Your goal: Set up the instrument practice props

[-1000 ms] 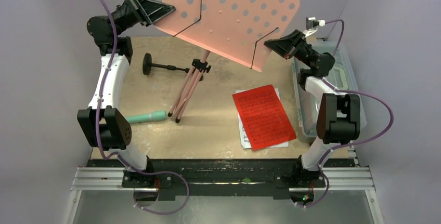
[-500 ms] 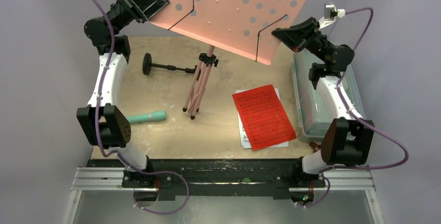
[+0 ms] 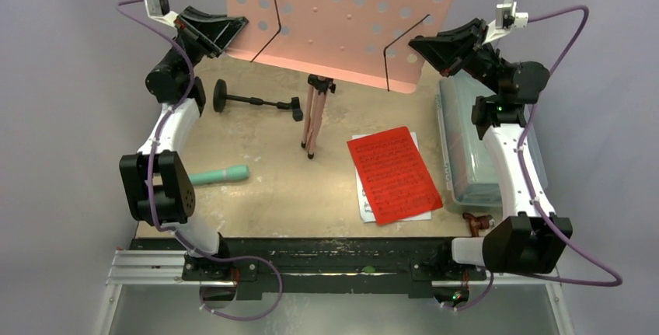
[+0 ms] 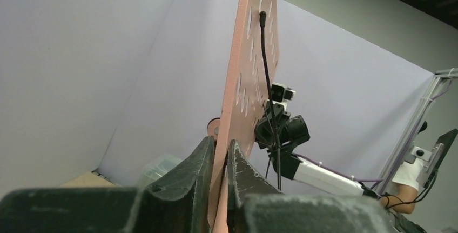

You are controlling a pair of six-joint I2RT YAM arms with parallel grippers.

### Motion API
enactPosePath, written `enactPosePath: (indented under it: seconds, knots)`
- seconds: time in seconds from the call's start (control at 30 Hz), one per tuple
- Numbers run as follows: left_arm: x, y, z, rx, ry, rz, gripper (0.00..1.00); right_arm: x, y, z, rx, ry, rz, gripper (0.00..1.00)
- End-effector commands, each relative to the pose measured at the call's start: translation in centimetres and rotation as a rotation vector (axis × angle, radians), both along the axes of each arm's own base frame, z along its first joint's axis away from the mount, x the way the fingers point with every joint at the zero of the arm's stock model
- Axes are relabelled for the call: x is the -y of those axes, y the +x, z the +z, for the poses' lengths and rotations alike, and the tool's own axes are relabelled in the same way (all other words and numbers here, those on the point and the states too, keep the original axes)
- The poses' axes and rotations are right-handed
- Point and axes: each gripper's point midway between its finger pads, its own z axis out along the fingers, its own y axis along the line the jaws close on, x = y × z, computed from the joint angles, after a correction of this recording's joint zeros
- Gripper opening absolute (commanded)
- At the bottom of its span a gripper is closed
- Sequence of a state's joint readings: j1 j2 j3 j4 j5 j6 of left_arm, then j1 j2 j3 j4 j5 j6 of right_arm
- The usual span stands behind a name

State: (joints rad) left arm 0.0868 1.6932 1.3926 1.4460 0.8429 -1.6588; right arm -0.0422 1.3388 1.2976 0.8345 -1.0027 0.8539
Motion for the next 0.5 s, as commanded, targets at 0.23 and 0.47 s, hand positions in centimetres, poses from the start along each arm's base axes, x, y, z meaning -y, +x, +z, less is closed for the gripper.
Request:
enactPosePath:
  seconds: [0.23, 0.47]
  knots:
    - [-2.9, 2.6, -6.9, -0.306, 0.085, 0.156, 0.51, -2.6, -0.4, 2.4, 0.176, -0.039, -0.138, 0.0]
    - [-5.3, 3.7, -6.9, -0.393, 0.265, 0.417, 0.81, -2.5, 0.5, 2.8, 0.133, -0.03, -0.176, 0.0]
